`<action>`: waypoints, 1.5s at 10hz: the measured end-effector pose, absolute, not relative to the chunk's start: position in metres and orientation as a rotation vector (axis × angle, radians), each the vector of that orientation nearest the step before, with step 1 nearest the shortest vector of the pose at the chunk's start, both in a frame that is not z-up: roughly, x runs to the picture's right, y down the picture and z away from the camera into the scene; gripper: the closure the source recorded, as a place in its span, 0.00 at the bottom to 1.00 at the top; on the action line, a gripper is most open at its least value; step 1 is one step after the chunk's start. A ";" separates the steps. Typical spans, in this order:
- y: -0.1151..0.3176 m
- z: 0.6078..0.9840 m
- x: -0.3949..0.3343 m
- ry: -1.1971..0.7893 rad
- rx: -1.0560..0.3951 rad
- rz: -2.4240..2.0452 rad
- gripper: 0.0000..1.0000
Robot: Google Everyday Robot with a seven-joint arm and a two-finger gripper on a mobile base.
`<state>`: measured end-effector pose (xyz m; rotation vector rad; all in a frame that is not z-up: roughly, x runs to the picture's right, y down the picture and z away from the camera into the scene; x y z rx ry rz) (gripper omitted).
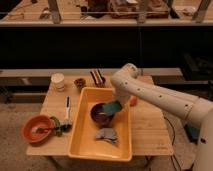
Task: Wipe purple bowl with sponge
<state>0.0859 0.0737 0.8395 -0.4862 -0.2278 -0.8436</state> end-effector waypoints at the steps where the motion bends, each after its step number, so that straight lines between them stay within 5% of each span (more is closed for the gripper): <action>1: 0.073 0.848 0.078 -0.231 -0.479 -0.846 1.00; 8: 0.052 0.825 0.007 -0.270 -0.387 -0.936 1.00; 15: 0.098 0.814 -0.011 -0.380 -0.397 -0.969 1.00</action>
